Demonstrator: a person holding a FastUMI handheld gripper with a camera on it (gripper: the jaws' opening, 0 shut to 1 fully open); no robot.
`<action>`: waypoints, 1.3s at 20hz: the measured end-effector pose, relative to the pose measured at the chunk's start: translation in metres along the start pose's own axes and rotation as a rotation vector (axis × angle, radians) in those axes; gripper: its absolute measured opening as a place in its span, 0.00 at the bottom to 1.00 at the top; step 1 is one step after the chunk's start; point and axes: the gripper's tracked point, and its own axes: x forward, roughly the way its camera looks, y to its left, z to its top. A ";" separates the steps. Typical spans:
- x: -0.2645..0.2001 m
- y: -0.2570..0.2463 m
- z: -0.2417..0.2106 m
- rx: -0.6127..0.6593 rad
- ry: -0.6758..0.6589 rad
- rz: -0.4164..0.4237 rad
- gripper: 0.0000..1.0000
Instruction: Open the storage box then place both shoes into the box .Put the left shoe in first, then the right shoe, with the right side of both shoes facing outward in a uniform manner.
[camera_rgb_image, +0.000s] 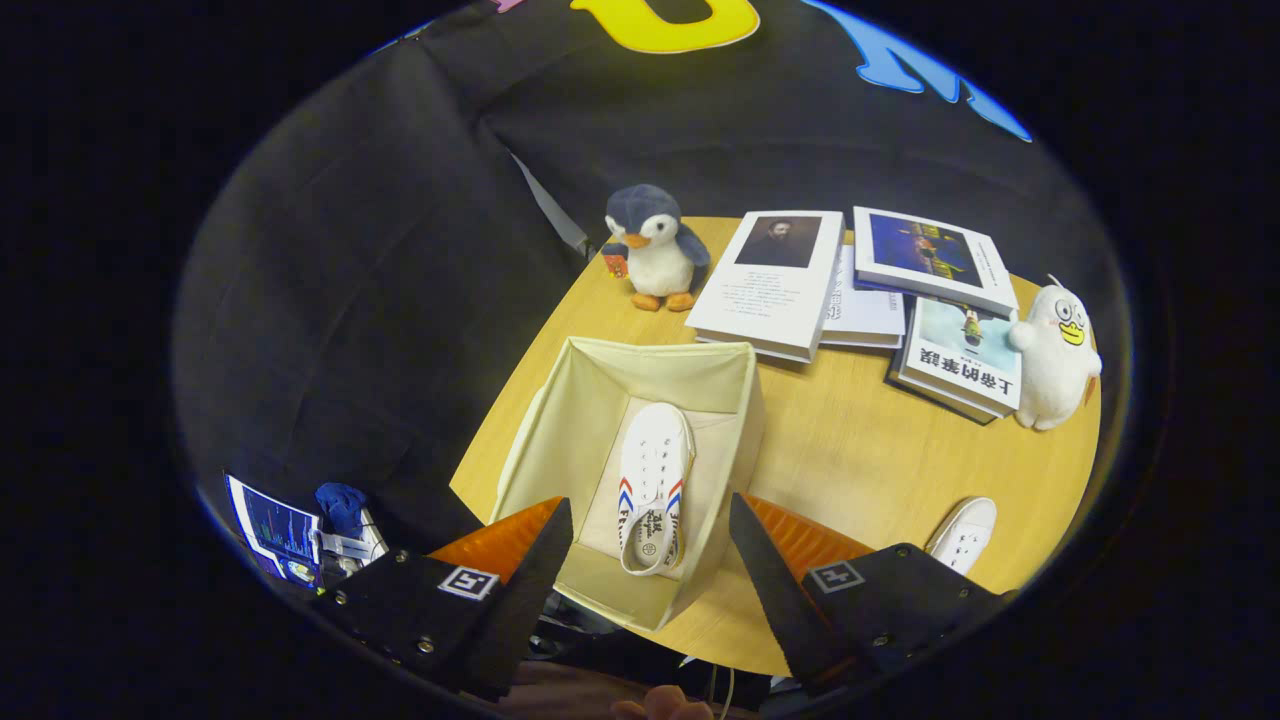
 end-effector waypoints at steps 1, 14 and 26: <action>-0.010 -0.009 0.000 0.010 -0.020 -0.004 0.97; -0.098 -0.169 -0.077 0.272 -0.163 -0.217 0.97; -0.081 -0.267 -0.196 0.533 0.015 -0.337 0.97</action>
